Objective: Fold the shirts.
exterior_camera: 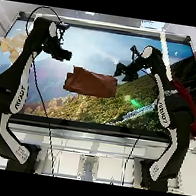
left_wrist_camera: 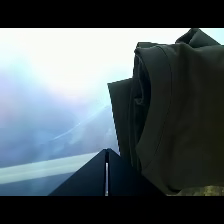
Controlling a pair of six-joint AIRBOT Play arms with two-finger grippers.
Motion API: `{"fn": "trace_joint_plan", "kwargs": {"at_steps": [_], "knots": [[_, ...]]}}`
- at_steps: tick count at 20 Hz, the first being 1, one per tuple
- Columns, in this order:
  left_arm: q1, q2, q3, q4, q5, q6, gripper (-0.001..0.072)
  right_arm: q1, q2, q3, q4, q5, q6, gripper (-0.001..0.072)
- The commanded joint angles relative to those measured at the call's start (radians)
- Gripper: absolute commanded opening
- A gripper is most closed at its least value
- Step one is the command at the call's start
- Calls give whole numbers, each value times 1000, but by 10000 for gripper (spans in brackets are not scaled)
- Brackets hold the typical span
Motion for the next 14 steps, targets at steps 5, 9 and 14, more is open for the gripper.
{"fn": "trace_joint_plan", "kwargs": {"at_steps": [5, 9, 14], "knots": [[1, -1, -13, 1, 10, 1, 13, -11, -73, -142, 197, 34, -126, 625], [1, -1, -13, 1, 10, 1, 13, -11, -104, -157, 312, -59, -150, 625], [1, -1, -13, -2, 10, 0, 13, -1, -126, -157, 337, -106, -142, 623]]}}
